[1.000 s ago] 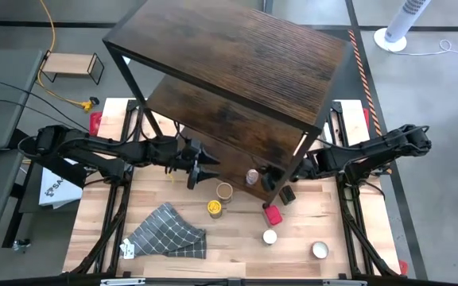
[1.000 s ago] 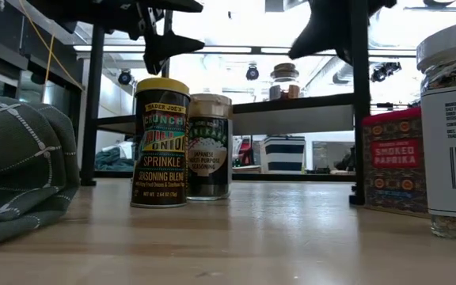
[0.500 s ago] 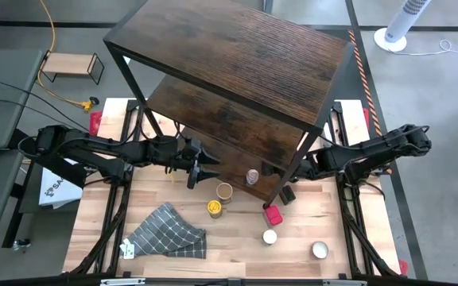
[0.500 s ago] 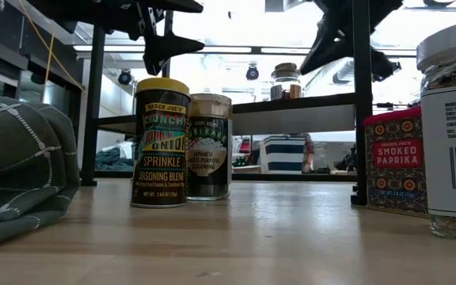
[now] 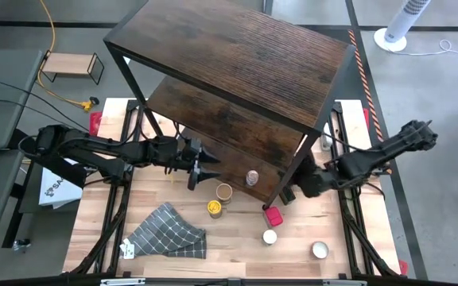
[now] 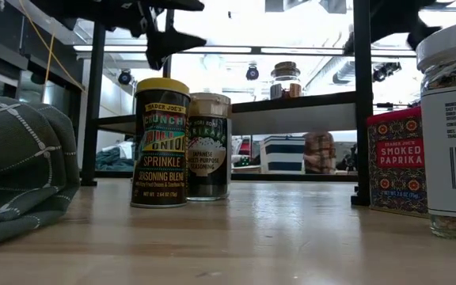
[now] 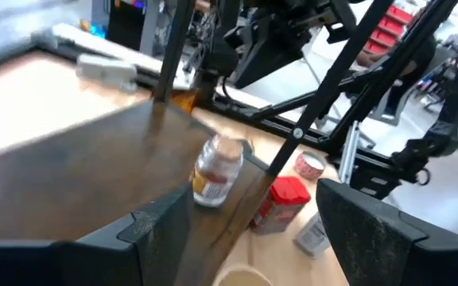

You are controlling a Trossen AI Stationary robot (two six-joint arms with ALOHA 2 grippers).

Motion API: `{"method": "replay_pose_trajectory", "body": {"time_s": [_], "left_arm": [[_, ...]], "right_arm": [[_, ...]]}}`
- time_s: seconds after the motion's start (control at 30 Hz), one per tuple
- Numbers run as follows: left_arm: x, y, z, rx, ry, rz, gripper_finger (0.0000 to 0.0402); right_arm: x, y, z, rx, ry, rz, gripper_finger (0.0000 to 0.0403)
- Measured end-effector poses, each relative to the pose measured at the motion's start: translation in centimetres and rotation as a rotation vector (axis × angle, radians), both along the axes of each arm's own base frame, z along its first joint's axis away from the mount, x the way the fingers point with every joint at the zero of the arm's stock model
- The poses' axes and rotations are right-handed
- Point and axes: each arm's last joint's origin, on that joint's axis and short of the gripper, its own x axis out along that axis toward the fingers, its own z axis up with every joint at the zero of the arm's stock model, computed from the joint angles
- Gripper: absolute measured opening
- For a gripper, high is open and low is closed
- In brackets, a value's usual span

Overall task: Shelf spices
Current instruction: Remove the brown seasoning bottle from the shelf

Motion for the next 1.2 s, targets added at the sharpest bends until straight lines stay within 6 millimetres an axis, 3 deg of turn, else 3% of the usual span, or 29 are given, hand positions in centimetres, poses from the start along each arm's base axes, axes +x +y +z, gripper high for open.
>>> {"method": "replay_pose_trajectory", "body": {"time_s": [0.23,0.4,0.6,0.87,1.2], "left_arm": [[2.4,-0.9,1.2,0.135,0.003,-0.053,0.0261],[4.0,-1.7,1.4,0.146,0.016,-0.101,0.0261],[4.8,-2.9,0.3,0.154,0.066,-0.145,0.0261],[5.4,-3.9,-1.1,0.172,0.107,-0.132,0.0261],[5.8,-3.7,-1.9,0.205,0.137,-0.068,0.0261]], "right_arm": [[-3.2,1.3,0.7,-0.006,0.072,0.163,0.0000],[-3.8,3.0,0.0,0.031,0.122,0.213,0.0000],[-2.2,5.1,-3.4,-0.058,0.204,0.082,0.0000],[0.3,6.4,-8.5,-0.103,0.265,-0.152,0.0000],[4.6,6.2,-10.3,-0.088,0.089,-0.199,0.0000]]}}
